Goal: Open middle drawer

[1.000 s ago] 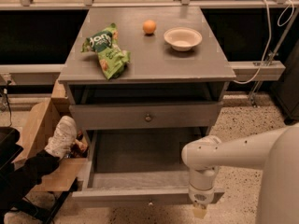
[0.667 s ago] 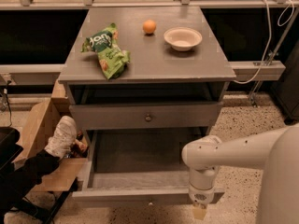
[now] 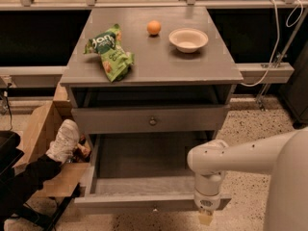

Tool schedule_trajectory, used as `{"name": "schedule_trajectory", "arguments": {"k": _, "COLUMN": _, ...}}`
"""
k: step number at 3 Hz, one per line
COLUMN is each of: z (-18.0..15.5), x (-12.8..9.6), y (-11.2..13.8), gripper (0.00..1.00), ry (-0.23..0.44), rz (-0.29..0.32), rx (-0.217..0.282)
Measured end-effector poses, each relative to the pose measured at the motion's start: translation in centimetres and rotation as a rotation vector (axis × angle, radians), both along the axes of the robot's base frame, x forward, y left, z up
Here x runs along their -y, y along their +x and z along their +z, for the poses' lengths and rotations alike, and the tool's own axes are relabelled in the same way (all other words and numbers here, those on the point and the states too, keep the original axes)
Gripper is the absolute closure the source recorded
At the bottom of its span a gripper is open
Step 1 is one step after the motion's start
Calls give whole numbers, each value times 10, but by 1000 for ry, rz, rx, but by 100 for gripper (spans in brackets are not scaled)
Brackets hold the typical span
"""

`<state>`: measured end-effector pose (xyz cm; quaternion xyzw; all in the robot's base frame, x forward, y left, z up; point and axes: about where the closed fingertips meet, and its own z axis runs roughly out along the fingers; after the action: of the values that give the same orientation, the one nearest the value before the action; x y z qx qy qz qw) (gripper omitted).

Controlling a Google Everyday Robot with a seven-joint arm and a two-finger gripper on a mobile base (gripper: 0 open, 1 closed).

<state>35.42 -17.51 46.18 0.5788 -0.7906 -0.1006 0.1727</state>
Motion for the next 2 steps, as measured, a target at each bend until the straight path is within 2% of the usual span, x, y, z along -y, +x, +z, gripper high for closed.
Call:
{"name": "schedule_trajectory", "arguments": {"k": 1, "z": 0, "x": 0, "y": 0, "gripper": 12, "ry": 0, "rz": 0, "rx": 0}}
{"name": "schedule_trajectory", "arguments": {"k": 2, "z": 0, "x": 0, "y": 0, "gripper": 0, "ry": 0, "rz": 0, "rx": 0}}
